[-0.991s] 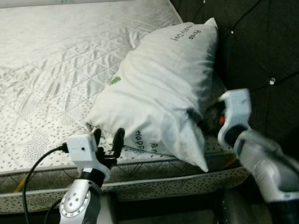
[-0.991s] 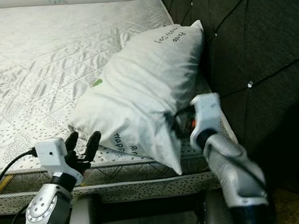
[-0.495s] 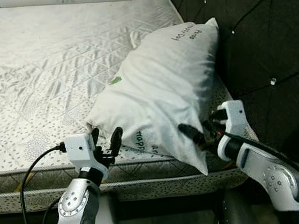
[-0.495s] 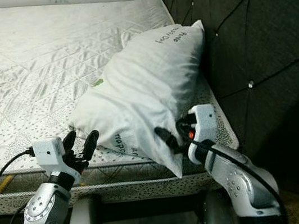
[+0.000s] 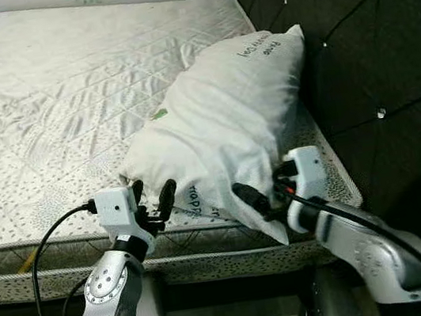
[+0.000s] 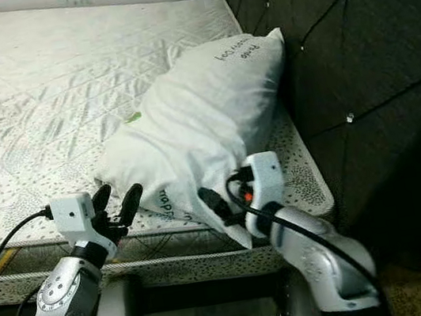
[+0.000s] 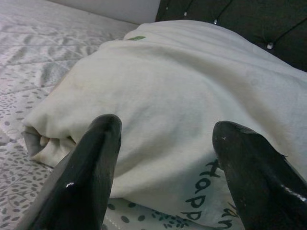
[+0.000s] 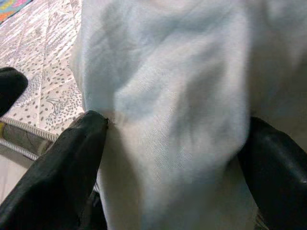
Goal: Clean up the room
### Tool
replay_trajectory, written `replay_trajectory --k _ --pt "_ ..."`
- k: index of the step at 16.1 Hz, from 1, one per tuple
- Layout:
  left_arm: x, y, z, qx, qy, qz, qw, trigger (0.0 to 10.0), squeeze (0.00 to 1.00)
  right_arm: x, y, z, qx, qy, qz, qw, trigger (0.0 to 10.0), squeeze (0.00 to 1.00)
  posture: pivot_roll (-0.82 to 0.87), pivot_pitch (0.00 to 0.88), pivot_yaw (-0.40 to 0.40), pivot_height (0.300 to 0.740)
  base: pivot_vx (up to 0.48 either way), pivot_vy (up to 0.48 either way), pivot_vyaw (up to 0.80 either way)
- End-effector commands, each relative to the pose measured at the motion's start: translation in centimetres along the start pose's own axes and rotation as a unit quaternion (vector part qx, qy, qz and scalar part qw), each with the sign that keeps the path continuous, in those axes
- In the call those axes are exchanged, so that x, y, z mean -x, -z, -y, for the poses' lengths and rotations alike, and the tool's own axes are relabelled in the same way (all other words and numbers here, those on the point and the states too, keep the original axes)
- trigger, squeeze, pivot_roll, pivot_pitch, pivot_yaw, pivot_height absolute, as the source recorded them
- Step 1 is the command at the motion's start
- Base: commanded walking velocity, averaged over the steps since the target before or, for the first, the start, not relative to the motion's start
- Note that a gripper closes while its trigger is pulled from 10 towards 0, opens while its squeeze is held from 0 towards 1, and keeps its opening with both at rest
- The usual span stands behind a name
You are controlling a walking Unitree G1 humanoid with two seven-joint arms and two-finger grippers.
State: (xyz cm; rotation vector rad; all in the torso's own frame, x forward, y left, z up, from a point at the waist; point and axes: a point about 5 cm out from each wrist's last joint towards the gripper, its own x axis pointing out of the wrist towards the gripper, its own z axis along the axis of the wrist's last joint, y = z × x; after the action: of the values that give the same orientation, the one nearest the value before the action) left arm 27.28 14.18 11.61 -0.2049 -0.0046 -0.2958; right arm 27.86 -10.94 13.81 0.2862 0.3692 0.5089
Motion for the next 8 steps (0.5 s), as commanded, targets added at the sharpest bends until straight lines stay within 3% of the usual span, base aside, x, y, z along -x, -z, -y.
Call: replay_trajectory --k 1,6,7,8 --pt "0.1 0.1 0.0 0.001 0.005 -0.006 1.0 10.0 0.0 -0.8 -0.1 -0.7 0.007 -0.006 0.0 1.0 10.0 0.0 -0.01 0.059 -0.077 0.48 0.0 0.0 0.0" --pt "1.0 -0.1 -0.1 0.001 0.009 -0.012 1.0 10.0 0.0 -4.1 1.0 -1.7 0.029 0.03 -0.03 0.999 10.0 0.0 0.04 0.063 -0.089 0.48 0.0 0.0 0.0" --pt "1.3 -0.1 0.0 0.006 0.019 -0.017 1.0 10.0 0.0 -4.6 1.4 -1.9 0.035 0.031 -0.041 0.998 8.5 0.0 0.05 0.064 -0.092 0.48 0.0 0.0 0.0" --pt "1.7 -0.2 0.1 0.01 0.027 -0.021 0.999 10.0 0.0 -5.0 1.8 -2.1 0.037 0.03 -0.046 0.998 0.2 0.0 0.06 0.065 -0.093 0.48 0.0 0.0 0.0"
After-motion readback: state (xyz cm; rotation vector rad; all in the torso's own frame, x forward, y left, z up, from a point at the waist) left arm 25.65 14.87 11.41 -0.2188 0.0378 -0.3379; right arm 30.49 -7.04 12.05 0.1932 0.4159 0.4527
